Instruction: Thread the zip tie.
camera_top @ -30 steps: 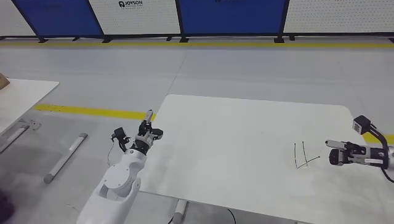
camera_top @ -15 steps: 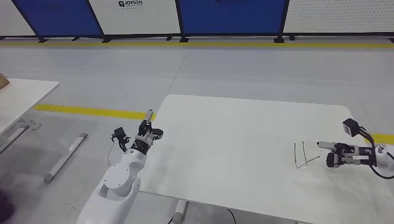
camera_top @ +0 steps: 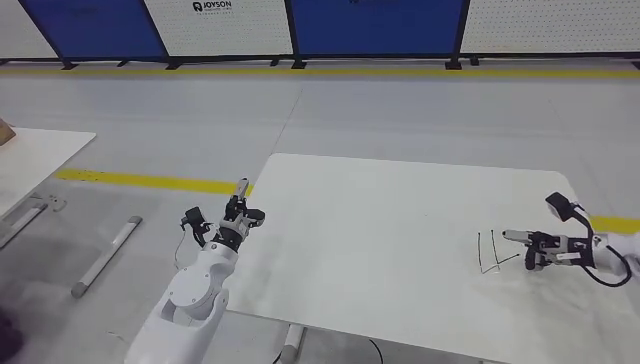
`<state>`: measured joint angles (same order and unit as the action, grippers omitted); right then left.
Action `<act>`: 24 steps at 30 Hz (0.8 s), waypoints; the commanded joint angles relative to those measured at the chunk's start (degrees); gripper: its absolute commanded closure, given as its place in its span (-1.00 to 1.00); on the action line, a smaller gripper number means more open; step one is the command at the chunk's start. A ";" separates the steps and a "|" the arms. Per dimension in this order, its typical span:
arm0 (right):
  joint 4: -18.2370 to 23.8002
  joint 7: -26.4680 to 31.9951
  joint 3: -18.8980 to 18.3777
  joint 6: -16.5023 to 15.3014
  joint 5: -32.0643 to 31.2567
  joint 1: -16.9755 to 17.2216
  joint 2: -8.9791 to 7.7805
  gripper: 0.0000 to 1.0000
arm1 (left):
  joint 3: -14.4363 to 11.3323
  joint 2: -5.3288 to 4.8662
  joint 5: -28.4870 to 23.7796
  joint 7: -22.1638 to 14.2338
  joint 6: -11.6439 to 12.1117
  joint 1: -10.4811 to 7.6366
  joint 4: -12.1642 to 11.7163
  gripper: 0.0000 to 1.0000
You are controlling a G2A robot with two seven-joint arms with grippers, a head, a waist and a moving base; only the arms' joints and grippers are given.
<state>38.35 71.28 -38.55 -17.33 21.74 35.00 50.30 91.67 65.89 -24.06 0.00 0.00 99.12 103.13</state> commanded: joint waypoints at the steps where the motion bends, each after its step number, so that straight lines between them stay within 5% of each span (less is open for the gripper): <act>1: -0.17 -0.43 -0.14 0.02 -0.30 -0.03 0.20 -1.00 | 0.00 0.00 0.00 0.00 0.00 0.00 0.00 -1.00; 22: -0.51 1.16 -2.84 -1.77 0.41 1.62 -0.24 -1.00 | 0.00 0.00 0.00 0.00 0.00 0.00 0.00 -1.00; 24: -0.48 1.40 -3.20 -1.59 0.31 1.80 -0.26 -0.32 | 0.00 0.00 0.00 0.00 0.00 0.00 0.00 -1.00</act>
<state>37.84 72.55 -41.59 -19.04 22.09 36.72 50.03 91.67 65.89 -24.06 0.00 0.00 99.12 103.13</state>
